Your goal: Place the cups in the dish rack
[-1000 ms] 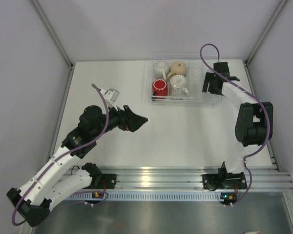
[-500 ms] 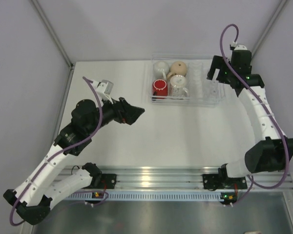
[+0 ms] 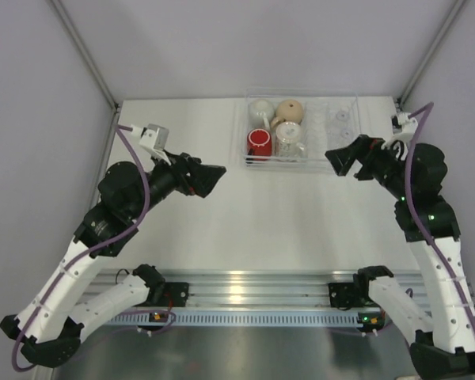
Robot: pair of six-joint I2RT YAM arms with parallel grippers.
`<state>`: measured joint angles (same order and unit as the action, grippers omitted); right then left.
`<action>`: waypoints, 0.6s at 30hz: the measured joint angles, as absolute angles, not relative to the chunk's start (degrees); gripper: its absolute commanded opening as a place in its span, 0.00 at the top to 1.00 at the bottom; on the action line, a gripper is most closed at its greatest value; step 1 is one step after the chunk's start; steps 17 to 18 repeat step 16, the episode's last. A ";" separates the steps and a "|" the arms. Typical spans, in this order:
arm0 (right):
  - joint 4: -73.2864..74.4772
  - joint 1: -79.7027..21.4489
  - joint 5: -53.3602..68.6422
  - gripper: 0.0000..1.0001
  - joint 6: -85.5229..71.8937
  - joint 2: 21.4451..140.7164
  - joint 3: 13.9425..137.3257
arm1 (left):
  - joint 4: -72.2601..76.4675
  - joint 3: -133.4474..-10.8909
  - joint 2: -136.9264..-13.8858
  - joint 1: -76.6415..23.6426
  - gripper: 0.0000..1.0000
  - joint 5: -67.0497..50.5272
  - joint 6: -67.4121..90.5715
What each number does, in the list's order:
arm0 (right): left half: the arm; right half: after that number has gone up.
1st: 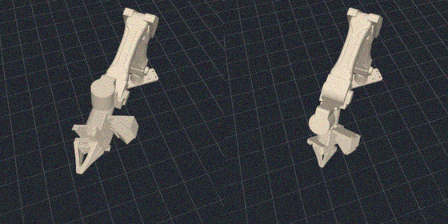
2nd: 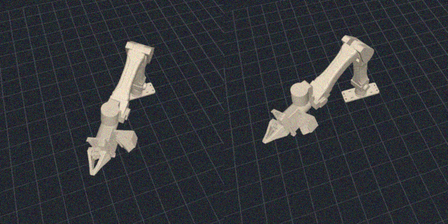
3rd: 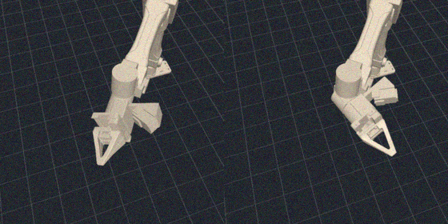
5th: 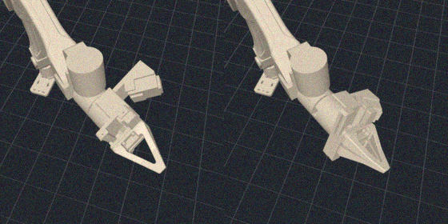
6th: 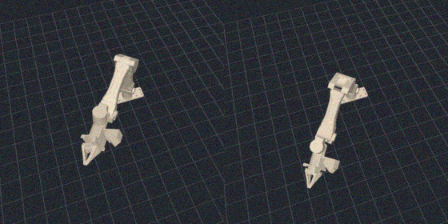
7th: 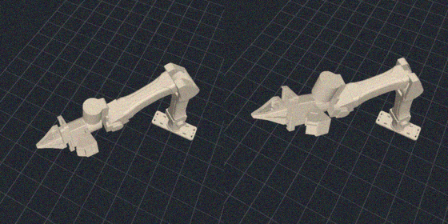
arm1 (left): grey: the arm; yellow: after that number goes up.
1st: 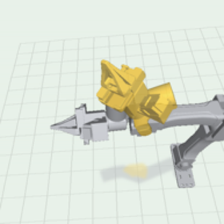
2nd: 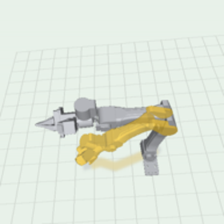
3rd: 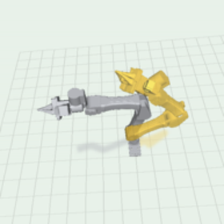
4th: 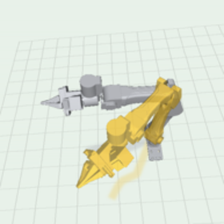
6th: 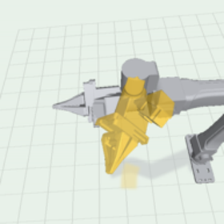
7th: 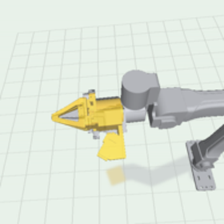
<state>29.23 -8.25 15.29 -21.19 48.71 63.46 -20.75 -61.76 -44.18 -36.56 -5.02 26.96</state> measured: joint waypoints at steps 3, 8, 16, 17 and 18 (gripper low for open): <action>27.42 -8.25 19.51 0.01 -23.68 42.26 59.09 | -20.95 -61.76 -42.50 -36.56 0.02 -5.02 26.59; 25.61 -8.27 23.57 0.01 -26.22 38.61 57.60 | -21.02 -61.67 -39.83 -36.56 0.02 -5.32 25.96; 22.96 -8.27 26.22 0.01 -28.23 35.20 56.77 | -21.08 -61.45 -38.46 -36.56 0.02 -5.32 25.32; 22.96 -8.27 26.22 0.01 -28.23 35.20 56.77 | -21.08 -61.45 -38.46 -36.56 0.02 -5.32 25.32; 22.96 -8.27 26.22 0.01 -28.23 35.20 56.77 | -21.08 -61.45 -38.46 -36.56 0.02 -5.32 25.32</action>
